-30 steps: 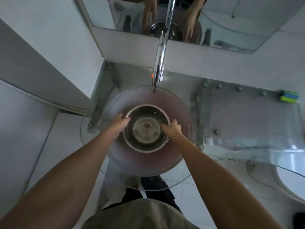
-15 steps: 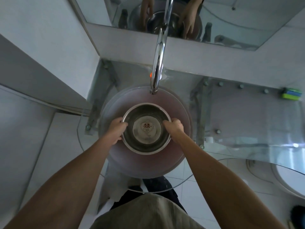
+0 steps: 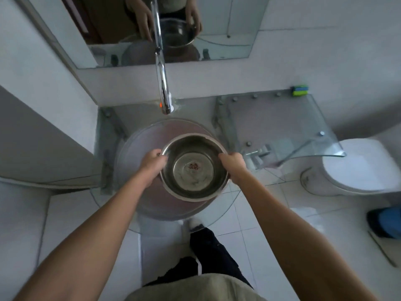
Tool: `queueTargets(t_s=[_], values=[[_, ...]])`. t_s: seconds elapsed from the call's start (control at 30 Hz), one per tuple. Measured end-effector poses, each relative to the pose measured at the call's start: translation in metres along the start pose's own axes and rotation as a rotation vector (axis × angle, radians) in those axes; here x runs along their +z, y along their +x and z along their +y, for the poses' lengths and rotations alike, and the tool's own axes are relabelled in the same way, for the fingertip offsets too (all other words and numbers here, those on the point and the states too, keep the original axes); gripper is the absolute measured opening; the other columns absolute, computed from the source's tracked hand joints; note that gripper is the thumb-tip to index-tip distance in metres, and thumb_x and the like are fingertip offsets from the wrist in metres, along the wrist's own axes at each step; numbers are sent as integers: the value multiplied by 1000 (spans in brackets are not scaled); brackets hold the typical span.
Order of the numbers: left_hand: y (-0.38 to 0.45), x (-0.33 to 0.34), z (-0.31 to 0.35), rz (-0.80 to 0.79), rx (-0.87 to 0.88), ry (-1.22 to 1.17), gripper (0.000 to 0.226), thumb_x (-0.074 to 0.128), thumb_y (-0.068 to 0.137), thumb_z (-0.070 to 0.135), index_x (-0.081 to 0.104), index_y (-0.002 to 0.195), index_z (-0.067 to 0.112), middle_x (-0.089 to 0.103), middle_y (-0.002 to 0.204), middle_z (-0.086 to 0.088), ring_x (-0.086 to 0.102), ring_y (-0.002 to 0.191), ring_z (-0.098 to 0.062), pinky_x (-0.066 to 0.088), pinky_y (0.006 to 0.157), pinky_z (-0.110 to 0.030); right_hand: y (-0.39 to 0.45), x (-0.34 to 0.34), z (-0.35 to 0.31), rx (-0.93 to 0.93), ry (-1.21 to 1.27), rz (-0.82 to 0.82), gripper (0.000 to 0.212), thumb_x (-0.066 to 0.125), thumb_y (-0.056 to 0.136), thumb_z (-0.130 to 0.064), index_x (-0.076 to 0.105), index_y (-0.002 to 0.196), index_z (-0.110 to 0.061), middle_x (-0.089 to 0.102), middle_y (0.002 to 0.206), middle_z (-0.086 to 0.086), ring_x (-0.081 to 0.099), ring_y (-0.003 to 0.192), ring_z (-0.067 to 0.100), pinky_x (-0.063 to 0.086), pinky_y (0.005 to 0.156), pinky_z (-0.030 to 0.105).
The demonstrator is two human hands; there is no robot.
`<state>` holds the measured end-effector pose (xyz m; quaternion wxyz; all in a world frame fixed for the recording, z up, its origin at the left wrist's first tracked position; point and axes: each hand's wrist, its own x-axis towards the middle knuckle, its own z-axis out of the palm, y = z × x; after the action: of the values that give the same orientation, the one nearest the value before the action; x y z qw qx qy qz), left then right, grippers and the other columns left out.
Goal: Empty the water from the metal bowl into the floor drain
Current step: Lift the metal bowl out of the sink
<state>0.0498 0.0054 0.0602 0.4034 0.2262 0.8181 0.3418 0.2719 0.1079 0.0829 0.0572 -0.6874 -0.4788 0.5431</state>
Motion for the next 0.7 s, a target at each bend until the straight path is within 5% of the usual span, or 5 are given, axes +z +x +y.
queueTargets(t_s=[0.13, 0.3, 0.43, 0.7], values=[[-30, 24, 23, -59, 114, 40, 25, 56, 74, 21, 72, 90, 11, 74, 86, -20, 72, 80, -39, 62, 69, -58, -27, -42, 30, 2, 114, 89, 35, 54, 87, -22, 64, 114, -3, 71, 114, 21, 71, 103, 36, 61, 89, 49], [-65, 79, 49, -91, 216, 22, 11, 62, 83, 10, 66, 77, 17, 65, 76, -10, 60, 76, -25, 47, 68, -35, -54, -99, 72, 8, 234, 176, 28, 55, 85, -18, 66, 107, -4, 66, 82, 11, 69, 72, 28, 55, 56, 34], [-93, 133, 65, -167, 246, 47, 7, 61, 86, 6, 66, 84, 11, 62, 73, -7, 57, 73, -25, 43, 61, -32, -68, -151, 110, 22, 284, 266, 26, 55, 82, -21, 69, 94, -3, 67, 80, 11, 65, 70, 28, 53, 59, 33], [-167, 262, 96, -198, 285, 117, 30, 57, 81, 7, 52, 54, 16, 46, 44, 3, 42, 41, -18, 27, 27, -14, -77, -269, 202, 22, 286, 391, 36, 53, 80, -24, 69, 102, 0, 73, 105, 21, 72, 98, 35, 60, 78, 43]])
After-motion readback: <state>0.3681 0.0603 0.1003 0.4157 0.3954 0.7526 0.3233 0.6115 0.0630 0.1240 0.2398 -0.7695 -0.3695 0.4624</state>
